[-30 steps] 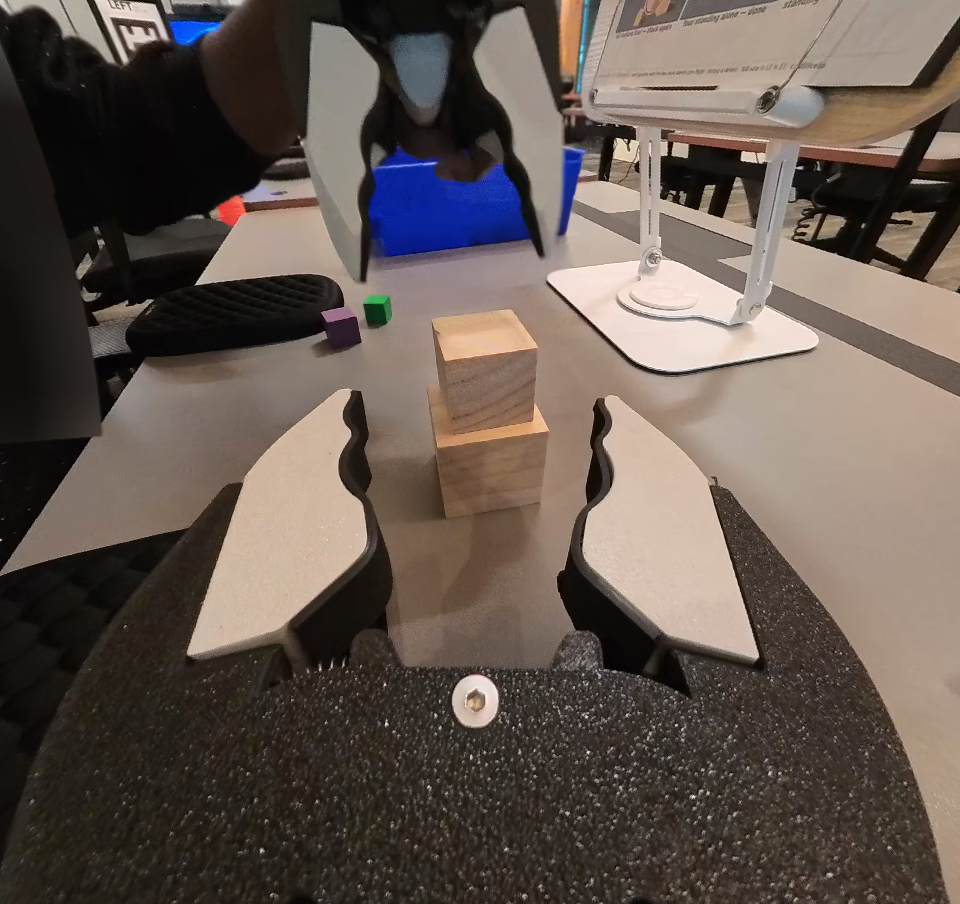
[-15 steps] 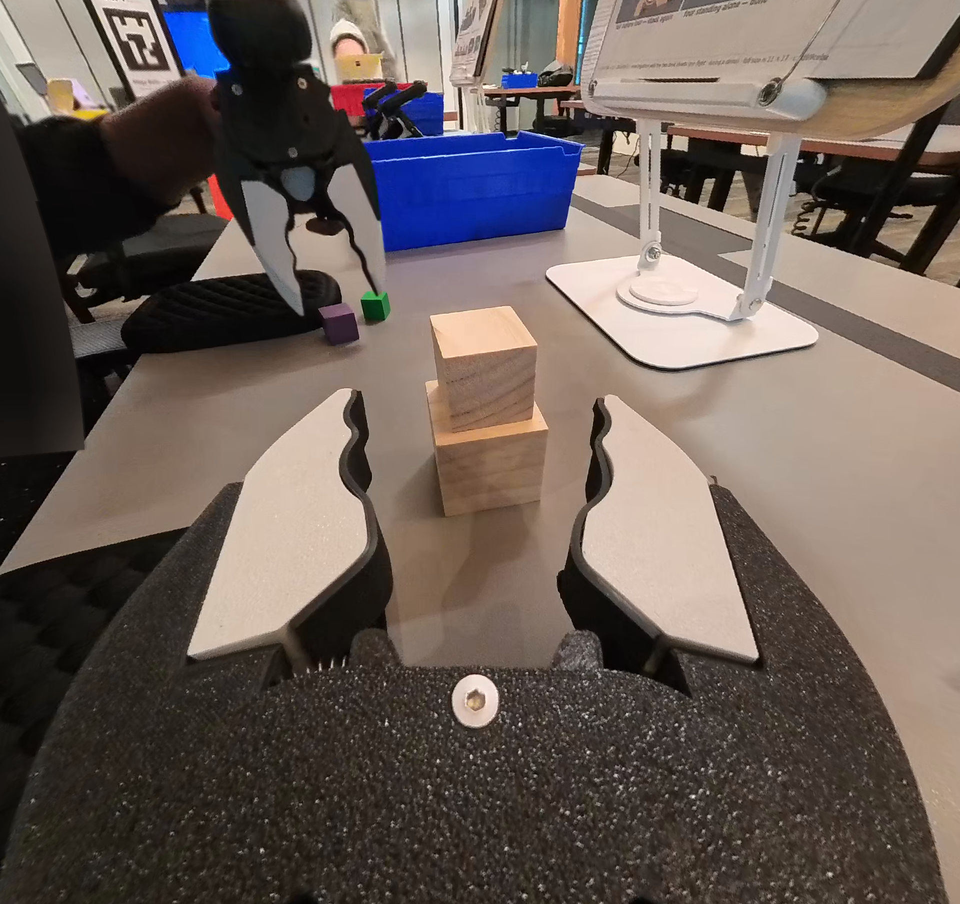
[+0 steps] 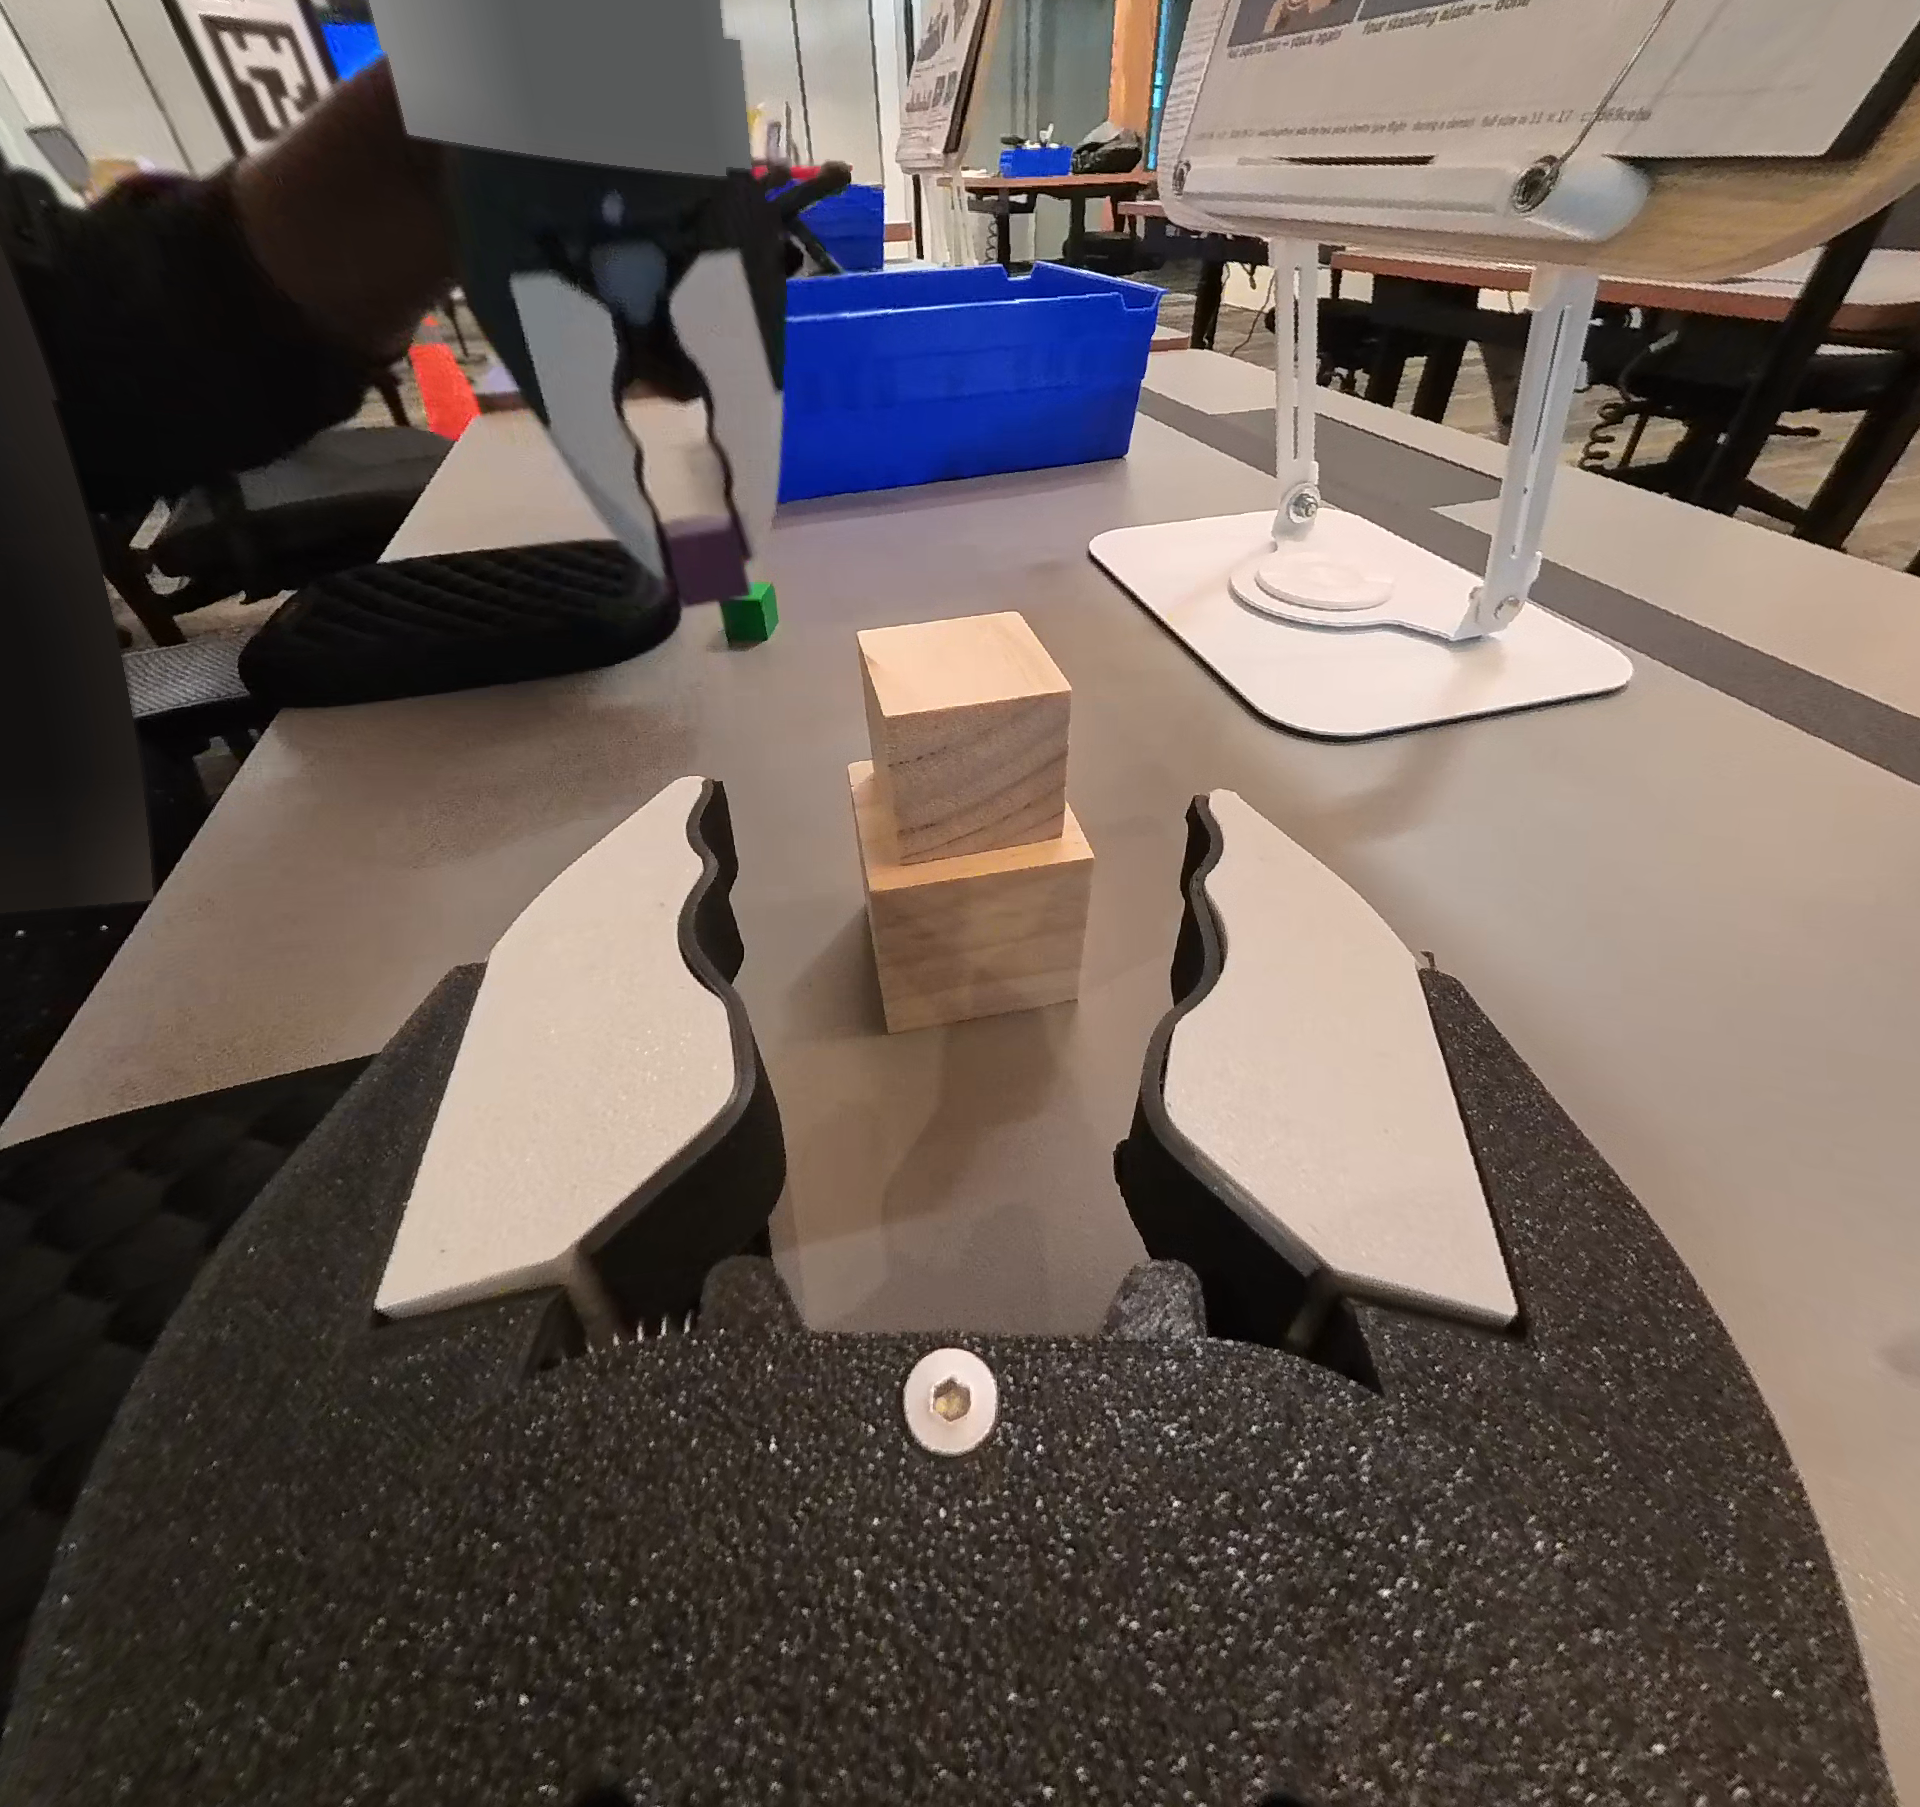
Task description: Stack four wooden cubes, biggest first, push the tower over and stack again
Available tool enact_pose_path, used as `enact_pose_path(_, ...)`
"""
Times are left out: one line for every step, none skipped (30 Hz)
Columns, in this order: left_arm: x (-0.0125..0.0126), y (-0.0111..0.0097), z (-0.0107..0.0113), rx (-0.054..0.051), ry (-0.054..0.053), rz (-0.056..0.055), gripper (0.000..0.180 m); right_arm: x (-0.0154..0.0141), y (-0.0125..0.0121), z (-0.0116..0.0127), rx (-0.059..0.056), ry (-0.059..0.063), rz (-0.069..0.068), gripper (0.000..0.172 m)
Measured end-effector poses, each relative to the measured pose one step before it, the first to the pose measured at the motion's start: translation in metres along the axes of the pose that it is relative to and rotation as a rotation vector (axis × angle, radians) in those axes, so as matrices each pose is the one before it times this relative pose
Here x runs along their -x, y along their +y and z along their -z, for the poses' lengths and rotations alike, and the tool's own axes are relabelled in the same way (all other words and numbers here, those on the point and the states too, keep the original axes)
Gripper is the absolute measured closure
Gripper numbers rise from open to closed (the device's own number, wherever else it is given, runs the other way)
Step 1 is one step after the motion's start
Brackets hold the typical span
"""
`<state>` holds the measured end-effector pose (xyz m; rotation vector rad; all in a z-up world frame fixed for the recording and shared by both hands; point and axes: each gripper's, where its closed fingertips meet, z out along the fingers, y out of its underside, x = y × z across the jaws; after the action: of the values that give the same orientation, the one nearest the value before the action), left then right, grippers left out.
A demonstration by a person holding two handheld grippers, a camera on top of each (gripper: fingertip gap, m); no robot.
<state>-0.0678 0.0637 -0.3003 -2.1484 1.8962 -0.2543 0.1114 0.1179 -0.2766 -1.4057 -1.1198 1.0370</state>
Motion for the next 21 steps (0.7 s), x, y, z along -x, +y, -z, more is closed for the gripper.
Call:
enact_pose_path(0.00658, -0.01594, 0.00798, -0.0146, -0.0056, -0.0163, 0.154, -0.00002, 0.00005, 0.00003, 0.0004, 0.0000, 0.0002, 0.090)
enact_pose_path(0.00624, -0.01660, 0.00732, -0.0116, -0.0034, -0.0180, 0.154, 0.00002, -0.00003, -0.00002, -0.0003, -0.0002, 0.0000, 0.090)
enact_pose_path(0.00606, -0.01614, 0.00631, -0.0043, -0.0016, -0.0165, 0.154, -0.00008, -0.00008, 0.00005, -0.0007, 0.0005, -0.0001, 0.090)
enact_pose_path(0.00584, -0.01540, 0.00530, -0.0007, -0.0001, -0.0137, 0.154, -0.00006, -0.00006, 0.00006, -0.0006, 0.0004, -0.0002, 0.090)
enact_pose_path(0.00498, -0.01446, 0.00413, 0.0027, 0.0049, -0.0164, 0.154, 0.00000, -0.00009, 0.00013, -0.0009, -0.0001, -0.0005, 0.090)
enact_pose_path(0.00428, -0.01404, 0.00299, -0.0024, 0.0052, -0.0176, 0.154, 0.00004, -0.00008, 0.00005, -0.0007, -0.0004, -0.0002, 0.090)
enact_pose_path(0.00331, -0.01306, 0.00140, -0.0021, 0.0108, -0.0114, 0.154, 0.00013, -0.00005, 0.00008, -0.0005, -0.0007, 0.0006, 0.090)
enact_pose_path(0.00303, -0.01122, -0.00003, 0.0020, 0.0086, -0.0105, 0.154, 0.00013, -0.00009, 0.00006, -0.0008, -0.0008, 0.0006, 0.090)
enact_pose_path(0.00313, -0.00889, -0.00143, 0.0073, 0.0042, -0.0124, 0.154, 0.00019, -0.00012, 0.00013, -0.0011, -0.0010, 0.0000, 0.090)
enact_pose_path(0.00326, -0.00677, -0.00240, 0.0118, 0.0018, -0.0096, 0.154, -0.00013, -0.00015, 0.00016, -0.0013, -0.0005, -0.0009, 0.090)
enact_pose_path(0.00353, -0.00506, -0.00347, 0.0129, -0.0020, -0.0086, 0.154, 0.00000, -0.00013, 0.00012, -0.0019, -0.0006, -0.0012, 0.090)
enact_pose_path(0.00278, -0.00354, -0.00406, 0.0127, 0.0017, -0.0040, 0.154, 0.00000, -0.00026, 0.00022, -0.0023, -0.0004, -0.0004, 0.090)
enact_pose_path(0.00165, -0.00212, -0.00462, 0.0144, 0.0078, -0.0030, 0.154, 0.00012, -0.00023, 0.00019, -0.0020, -0.0002, 0.0006, 0.090)
enact_pose_path(0.00144, -0.00173, -0.00432, 0.0097, 0.0051, -0.0060, 0.154, 0.00000, -0.00010, 0.00015, -0.0009, 0.0002, 0.0004, 0.090)
enact_pose_path(0.00097, -0.00190, -0.00383, 0.0056, 0.0061, -0.0048, 0.154, -0.00007, 0.00004, 0.00001, 0.0003, 0.0001, -0.0007, 0.090)
enact_pose_path(0.00040, -0.00205, -0.00308, 0.0033, 0.0068, -0.0026, 0.154, -0.00005, 0.00013, -0.00014, 0.0013, -0.0004, -0.0008, 0.090)
enact_pose_path(0.00030, -0.00194, -0.00251, 0.0031, 0.0057, -0.0014, 0.154, 0.00006, 0.00015, -0.00012, 0.0014, -0.0006, -0.0005, 0.090)
enact_pose_path(0.00026, -0.00216, -0.00200, 0.0006, 0.0026, -0.0032, 0.154, -0.00005, 0.00005, 0.00001, 0.0005, -0.0003, -0.0002, 0.090)
enact_pose_path(0.00021, -0.00194, -0.00194, 0.0002, 0.0006, -0.0031, 0.154, 0.00007, -0.00003, 0.00000, -0.0003, -0.0001, 0.0006, 0.090)
enact_pose_path(0.00019, -0.00149, -0.00199, 0.0012, -0.0004, -0.0040, 0.154, 0.00016, 0.00008, 0.00003, -0.0003, 0.0001, 0.0016, 0.090)
enact_pose_path(-0.00048, -0.00125, -0.00179, -0.0010, 0.0030, -0.0040, 0.154, 0.00008, -0.00010, 0.00004, -0.0001, 0.0002, 0.0013, 0.090)
